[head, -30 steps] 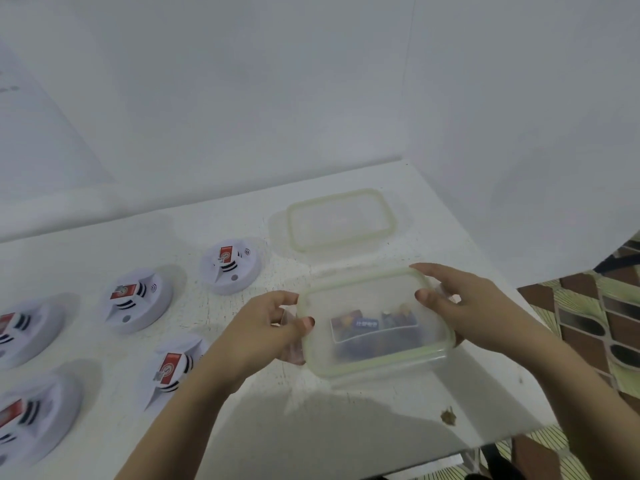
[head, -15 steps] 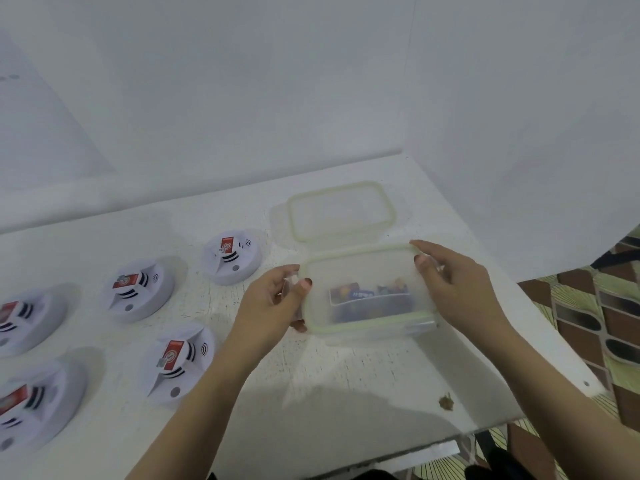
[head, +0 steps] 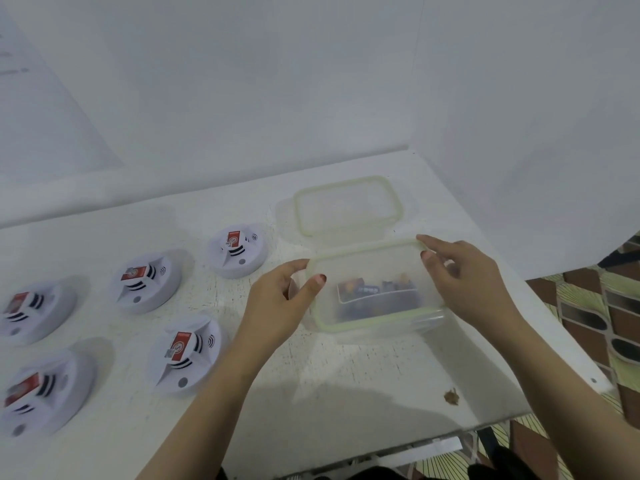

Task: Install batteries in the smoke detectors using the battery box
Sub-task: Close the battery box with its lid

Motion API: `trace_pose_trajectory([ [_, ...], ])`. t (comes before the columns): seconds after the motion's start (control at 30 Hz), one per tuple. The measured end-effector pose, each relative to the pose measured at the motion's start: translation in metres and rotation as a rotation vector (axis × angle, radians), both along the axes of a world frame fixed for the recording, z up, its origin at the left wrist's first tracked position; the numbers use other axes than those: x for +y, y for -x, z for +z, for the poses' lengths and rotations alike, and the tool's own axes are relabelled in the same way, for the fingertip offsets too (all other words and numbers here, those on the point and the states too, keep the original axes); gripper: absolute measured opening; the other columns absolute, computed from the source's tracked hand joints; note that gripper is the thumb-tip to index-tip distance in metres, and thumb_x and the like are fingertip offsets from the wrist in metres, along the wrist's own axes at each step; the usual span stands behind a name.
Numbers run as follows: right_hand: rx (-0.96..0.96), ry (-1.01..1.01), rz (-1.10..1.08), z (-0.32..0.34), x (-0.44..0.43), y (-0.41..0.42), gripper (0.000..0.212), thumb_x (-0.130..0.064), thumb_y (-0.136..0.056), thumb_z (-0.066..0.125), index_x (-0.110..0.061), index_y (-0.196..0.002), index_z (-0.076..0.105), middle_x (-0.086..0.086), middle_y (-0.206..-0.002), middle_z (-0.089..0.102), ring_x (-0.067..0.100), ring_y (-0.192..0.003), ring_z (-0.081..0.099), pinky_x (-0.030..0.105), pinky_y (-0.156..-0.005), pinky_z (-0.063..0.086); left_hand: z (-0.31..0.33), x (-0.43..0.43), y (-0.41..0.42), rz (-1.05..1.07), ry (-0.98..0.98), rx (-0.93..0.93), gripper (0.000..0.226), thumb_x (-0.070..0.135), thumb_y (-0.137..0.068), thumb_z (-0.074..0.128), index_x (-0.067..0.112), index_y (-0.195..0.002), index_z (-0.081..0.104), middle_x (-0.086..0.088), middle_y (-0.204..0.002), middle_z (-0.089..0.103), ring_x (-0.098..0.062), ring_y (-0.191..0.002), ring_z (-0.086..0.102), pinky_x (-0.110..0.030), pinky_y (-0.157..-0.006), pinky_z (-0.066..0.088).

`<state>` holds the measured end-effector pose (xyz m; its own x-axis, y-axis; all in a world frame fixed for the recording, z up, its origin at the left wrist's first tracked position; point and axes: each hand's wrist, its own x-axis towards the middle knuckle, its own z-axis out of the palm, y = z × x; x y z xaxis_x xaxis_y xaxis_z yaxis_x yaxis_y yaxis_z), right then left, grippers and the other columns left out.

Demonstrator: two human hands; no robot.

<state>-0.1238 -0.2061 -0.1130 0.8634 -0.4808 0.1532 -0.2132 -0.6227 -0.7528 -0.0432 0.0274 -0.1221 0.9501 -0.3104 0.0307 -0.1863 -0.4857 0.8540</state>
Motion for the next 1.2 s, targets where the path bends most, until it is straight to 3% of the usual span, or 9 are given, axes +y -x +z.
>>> trace_pose_trajectory([
  [0.13, 0.009, 0.007, 0.041, -0.003, 0.002, -0.001, 0.035, -0.025, -0.097, 0.046, -0.027, -0.132, 0.053, -0.003, -0.103, 0.058, 0.002, -0.081, 0.051, 0.008, -0.075, 0.032, 0.0, -0.002, 0.002, -0.032, -0.023, -0.149, 0.04, 0.041, -0.092, 0.06, 0.037, -0.132, 0.052, 0.014, -0.111, 0.056, 0.0, -0.096, 0.055, -0.014, -0.086, 0.041],
  [0.23, -0.096, 0.061, 0.17, -0.002, -0.002, 0.004, 0.037, -0.039, -0.094, 0.049, -0.043, -0.131, 0.045, -0.008, -0.135, 0.049, 0.002, -0.117, 0.045, 0.022, -0.099, 0.035, 0.003, -0.003, 0.004, -0.303, -0.065, -0.32, 0.055, 0.063, -0.082, 0.052, 0.05, -0.135, 0.041, 0.02, -0.149, 0.035, 0.003, -0.138, 0.028, -0.019, -0.111, 0.022],
  [0.3, -0.061, 0.031, 0.355, 0.002, -0.005, 0.009, 0.052, -0.061, -0.08, 0.052, -0.056, -0.13, 0.038, -0.02, -0.15, 0.028, -0.01, -0.134, 0.024, 0.014, -0.105, 0.023, 0.001, -0.006, 0.01, -0.439, -0.182, -0.257, 0.075, 0.078, -0.066, 0.055, 0.062, -0.135, 0.029, 0.022, -0.159, 0.013, 0.001, -0.147, 0.002, -0.027, -0.118, 0.008],
  [0.43, 0.126, 0.073, 0.58, -0.004, -0.007, 0.017, 0.094, -0.072, -0.051, 0.072, -0.063, -0.134, 0.029, -0.029, -0.154, -0.009, -0.011, -0.139, -0.005, 0.022, -0.107, 0.013, -0.011, -0.008, 0.015, -0.429, -0.306, -0.361, 0.091, 0.081, -0.057, 0.06, 0.062, -0.139, 0.025, 0.016, -0.162, -0.002, -0.014, -0.148, 0.002, -0.034, -0.115, 0.011],
  [0.53, 0.09, 0.131, 0.572, -0.009, -0.006, 0.015, 0.088, -0.07, -0.054, 0.069, -0.063, -0.133, 0.029, -0.022, -0.156, -0.005, 0.0, -0.143, 0.002, 0.029, -0.11, 0.018, -0.018, -0.011, 0.016, -0.364, -0.27, -0.476, 0.083, 0.071, -0.066, 0.062, 0.05, -0.14, 0.034, 0.003, -0.159, 0.017, -0.028, -0.137, 0.026, -0.035, -0.109, 0.022],
  [0.77, 0.029, 0.218, 0.555, -0.019, -0.003, 0.014, 0.075, -0.072, -0.067, 0.056, -0.061, -0.135, 0.025, -0.014, -0.159, 0.003, 0.008, -0.142, 0.016, 0.03, -0.107, 0.023, -0.028, -0.015, 0.014, -0.338, -0.262, -0.599, 0.071, 0.063, -0.076, 0.06, 0.038, -0.14, 0.041, -0.011, -0.156, 0.027, -0.039, -0.133, 0.034, -0.046, -0.107, 0.03],
  [1.0, 0.137, 0.257, 0.598, -0.002, -0.007, 0.018, 0.085, -0.078, -0.058, 0.063, -0.062, -0.132, 0.026, -0.02, -0.157, -0.003, 0.007, -0.145, -0.007, 0.033, -0.115, -0.002, -0.01, -0.005, 0.005, -0.492, -0.274, -0.373, 0.075, 0.056, -0.069, 0.063, 0.057, -0.138, 0.035, 0.009, -0.16, 0.014, -0.025, -0.145, 0.015, -0.039, -0.115, 0.017],
  [1.1, 0.192, 0.253, 0.695, 0.01, -0.008, 0.024, 0.093, -0.078, -0.052, 0.068, -0.063, -0.133, 0.024, -0.023, -0.156, -0.005, 0.0, -0.142, -0.016, 0.031, -0.114, -0.009, 0.006, 0.001, -0.005, -0.617, -0.328, -0.309, 0.078, 0.025, -0.07, 0.056, 0.06, -0.135, 0.032, 0.016, -0.16, 0.009, -0.002, -0.148, -0.009, -0.034, -0.118, -0.01],
  [1.2, 0.231, 0.306, 0.792, 0.014, -0.004, 0.034, 0.095, -0.07, -0.059, 0.071, -0.066, -0.135, 0.014, -0.025, -0.155, -0.007, -0.008, -0.14, -0.013, 0.017, -0.112, -0.01, 0.017, 0.003, -0.009, -0.605, -0.372, -0.321, 0.09, -0.012, -0.068, 0.043, 0.052, -0.132, 0.037, 0.016, -0.156, 0.011, 0.001, -0.144, -0.008, -0.033, -0.118, -0.013],
])
